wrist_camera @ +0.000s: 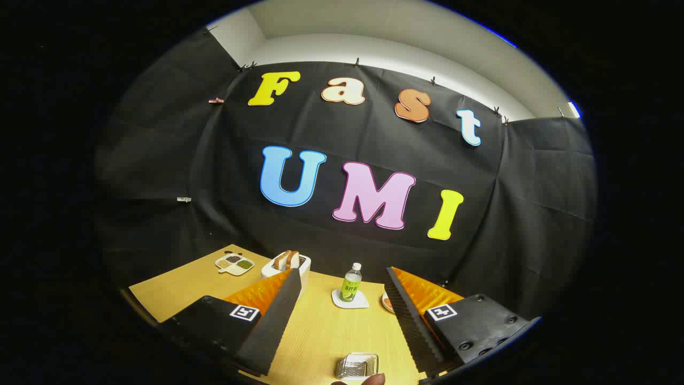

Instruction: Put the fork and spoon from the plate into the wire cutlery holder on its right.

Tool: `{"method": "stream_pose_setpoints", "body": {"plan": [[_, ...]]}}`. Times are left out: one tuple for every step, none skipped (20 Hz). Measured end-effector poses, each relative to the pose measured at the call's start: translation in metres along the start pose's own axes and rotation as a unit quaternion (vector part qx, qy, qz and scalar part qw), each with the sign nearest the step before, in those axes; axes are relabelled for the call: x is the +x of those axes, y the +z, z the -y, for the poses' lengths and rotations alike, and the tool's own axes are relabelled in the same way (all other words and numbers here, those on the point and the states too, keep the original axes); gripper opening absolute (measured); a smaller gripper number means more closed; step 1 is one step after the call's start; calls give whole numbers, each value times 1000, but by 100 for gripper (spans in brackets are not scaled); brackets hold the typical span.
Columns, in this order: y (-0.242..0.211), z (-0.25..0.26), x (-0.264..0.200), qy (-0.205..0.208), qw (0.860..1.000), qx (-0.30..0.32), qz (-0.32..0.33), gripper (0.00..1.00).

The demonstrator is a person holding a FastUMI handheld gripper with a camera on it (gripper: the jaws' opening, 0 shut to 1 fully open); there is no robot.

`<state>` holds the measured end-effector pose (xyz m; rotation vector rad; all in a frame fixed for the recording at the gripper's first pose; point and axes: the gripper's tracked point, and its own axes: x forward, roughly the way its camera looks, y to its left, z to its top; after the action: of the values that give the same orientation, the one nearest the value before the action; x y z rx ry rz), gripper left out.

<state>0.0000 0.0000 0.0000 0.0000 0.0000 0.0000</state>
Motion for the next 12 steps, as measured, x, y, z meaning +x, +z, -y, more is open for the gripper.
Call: {"method": "stream_pose_setpoints", "body": {"plan": [[0, 0, 0, 0, 1000, 0, 0, 97], [0, 0, 0, 0, 1000, 0, 0, 97], [0, 0, 0, 0, 1000, 0, 0, 97], [0, 0, 0, 0, 1000, -1, 0, 97], [0, 0, 0, -1, 1000, -1, 1, 97], [0, 0, 0, -1, 1000, -1, 1, 97], [-1, 0, 0, -2, 1000, 1, 1, 97], [-1, 0, 0, -2, 1000, 2, 1, 97], [-1, 1, 0, -3, 1000, 2, 0, 97], [-2, 1, 1, -4, 1000, 3, -1, 97], [-2, 1, 1, -5, 1000, 3, -2, 97], [-2, 1, 1, -6, 1000, 4, -2, 97]]}}
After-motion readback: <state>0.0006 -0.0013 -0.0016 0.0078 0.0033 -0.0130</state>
